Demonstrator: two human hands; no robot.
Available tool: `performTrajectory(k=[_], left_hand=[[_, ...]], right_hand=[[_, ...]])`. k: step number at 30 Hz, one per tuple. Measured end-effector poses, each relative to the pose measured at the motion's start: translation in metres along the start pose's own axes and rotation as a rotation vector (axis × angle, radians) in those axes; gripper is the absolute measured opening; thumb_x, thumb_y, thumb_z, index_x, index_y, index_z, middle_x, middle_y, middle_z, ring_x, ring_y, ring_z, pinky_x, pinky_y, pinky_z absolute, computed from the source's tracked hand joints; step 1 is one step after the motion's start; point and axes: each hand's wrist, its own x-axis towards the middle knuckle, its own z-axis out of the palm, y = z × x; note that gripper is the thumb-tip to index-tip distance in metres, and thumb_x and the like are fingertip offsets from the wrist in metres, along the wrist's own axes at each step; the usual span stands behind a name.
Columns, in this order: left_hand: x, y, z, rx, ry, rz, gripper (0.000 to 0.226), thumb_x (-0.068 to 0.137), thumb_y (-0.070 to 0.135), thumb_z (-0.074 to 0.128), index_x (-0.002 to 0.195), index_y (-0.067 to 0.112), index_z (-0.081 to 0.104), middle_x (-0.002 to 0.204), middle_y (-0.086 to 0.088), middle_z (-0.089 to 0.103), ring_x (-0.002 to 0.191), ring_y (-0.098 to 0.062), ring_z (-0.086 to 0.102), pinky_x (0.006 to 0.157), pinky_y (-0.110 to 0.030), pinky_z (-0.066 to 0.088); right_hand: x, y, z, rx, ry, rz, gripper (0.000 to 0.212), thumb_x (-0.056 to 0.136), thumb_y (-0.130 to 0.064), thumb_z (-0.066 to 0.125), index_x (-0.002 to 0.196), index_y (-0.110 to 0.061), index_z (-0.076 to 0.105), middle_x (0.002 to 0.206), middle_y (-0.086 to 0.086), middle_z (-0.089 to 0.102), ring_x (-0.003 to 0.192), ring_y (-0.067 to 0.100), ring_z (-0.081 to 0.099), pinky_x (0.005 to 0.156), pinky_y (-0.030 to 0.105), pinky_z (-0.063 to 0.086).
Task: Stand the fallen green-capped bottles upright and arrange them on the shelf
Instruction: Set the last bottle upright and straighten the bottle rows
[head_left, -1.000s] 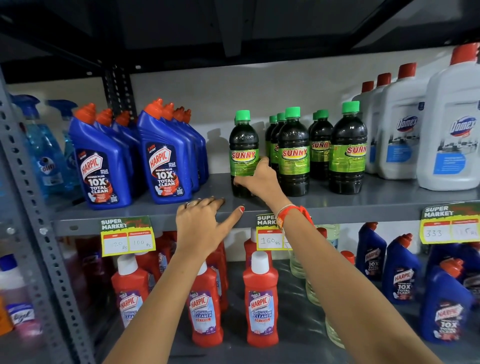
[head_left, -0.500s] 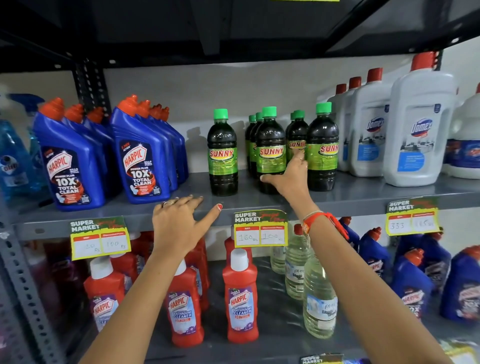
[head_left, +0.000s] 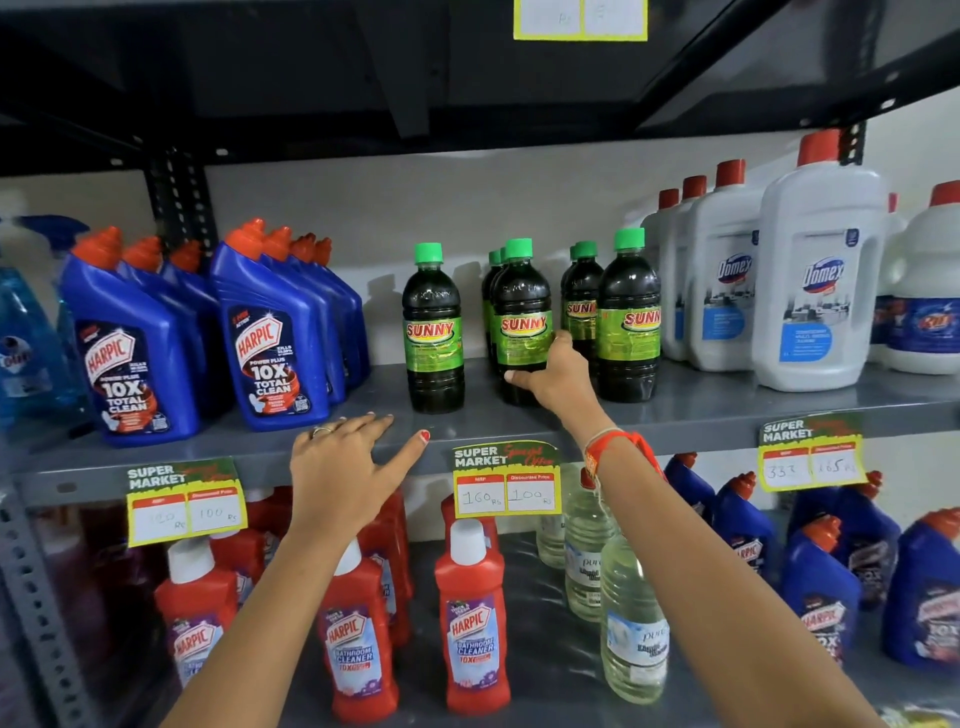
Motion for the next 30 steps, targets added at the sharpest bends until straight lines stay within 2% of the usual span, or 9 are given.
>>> performTrajectory(k=[4,7,10,13,15,17,21,27,30], left_hand=[[0.003,-0.011,-0.004,0.013,-0.008,-0.001,0.075,0.073,0.074,0.027,0.111,0.023,0.067,0.118,-0.003,0.067,0.111,-0.023,0.059,0.092,-0.044,0.041],[-0.002,-0.014,-0.006,0.034,-0.039,0.01,0.078,0.072,0.075,0.024,0.115,0.024,0.065,0.122,-0.002,0.065,0.114,-0.022,0.057,0.094,-0.043,0.04],[-0.004,0.031,-0.008,0.046,-0.046,-0.026,0.079,0.072,0.074,0.023,0.118,0.024,0.062,0.119,-0.006,0.066,0.111,-0.025,0.059,0.09,-0.042,0.042],[-0.012,0.048,-0.011,-0.026,0.007,-0.069,0.073,0.076,0.068,0.027,0.12,0.021,0.06,0.11,-0.011,0.07,0.104,-0.028,0.062,0.087,-0.042,0.043],[-0.016,0.065,-0.01,-0.099,0.015,-0.042,0.07,0.077,0.064,0.03,0.12,0.019,0.06,0.114,-0.011,0.068,0.11,-0.027,0.059,0.095,-0.044,0.04],[-0.014,0.079,-0.008,-0.14,0.002,-0.017,0.071,0.078,0.063,0.029,0.122,0.017,0.059,0.119,-0.011,0.065,0.116,-0.026,0.055,0.102,-0.045,0.034],[-0.007,0.111,0.006,-0.16,-0.043,0.049,0.069,0.078,0.062,0.028,0.121,0.017,0.059,0.124,-0.006,0.063,0.12,-0.022,0.053,0.106,-0.043,0.029],[-0.012,0.133,0.026,-0.053,-0.043,0.084,0.059,0.083,0.059,0.033,0.111,0.019,0.067,0.114,-0.001,0.069,0.107,-0.021,0.061,0.092,-0.042,0.042],[-0.013,0.133,0.025,-0.042,-0.035,0.08,0.056,0.083,0.059,0.036,0.11,0.02,0.067,0.113,0.0,0.069,0.105,-0.021,0.062,0.088,-0.04,0.043]], right_hand=[[-0.003,-0.006,0.008,0.037,-0.001,0.0,0.077,0.073,-0.019,0.079,0.131,0.003,0.033,0.134,0.022,0.048,0.127,0.035,0.044,0.103,0.038,0.038],[-0.015,-0.003,0.006,0.04,0.07,-0.044,0.084,0.071,-0.02,0.081,0.136,0.002,0.032,0.135,0.02,0.048,0.129,0.032,0.043,0.103,0.037,0.038],[-0.012,0.027,-0.044,0.109,0.158,-0.04,0.08,0.071,-0.019,0.081,0.137,-0.002,0.039,0.131,0.015,0.057,0.122,0.027,0.053,0.102,0.036,0.044],[-0.016,0.04,-0.073,0.121,0.395,-0.113,0.063,0.074,-0.017,0.078,0.13,-0.009,0.051,0.121,0.009,0.065,0.112,0.023,0.061,0.099,0.032,0.047],[-0.011,0.05,-0.091,0.138,0.498,-0.145,0.064,0.071,-0.015,0.08,0.128,-0.011,0.052,0.121,0.007,0.064,0.111,0.021,0.061,0.099,0.034,0.048],[0.002,0.059,-0.098,0.104,0.44,-0.136,0.078,0.064,-0.018,0.084,0.131,-0.008,0.045,0.127,0.009,0.06,0.117,0.022,0.057,0.102,0.037,0.046],[0.022,0.076,-0.101,0.075,0.158,-0.013,0.11,0.057,-0.023,0.089,0.143,-0.002,0.024,0.145,0.016,0.041,0.134,0.028,0.041,0.113,0.041,0.034],[0.037,0.096,-0.115,0.463,-0.172,0.219,0.109,0.059,-0.01,0.087,0.145,-0.009,0.02,0.141,0.015,0.047,0.128,0.028,0.048,0.11,0.046,0.037],[0.04,0.095,-0.119,0.417,-0.281,0.174,0.085,0.066,-0.004,0.082,0.139,-0.006,0.038,0.132,0.014,0.057,0.125,0.027,0.052,0.108,0.04,0.04]])
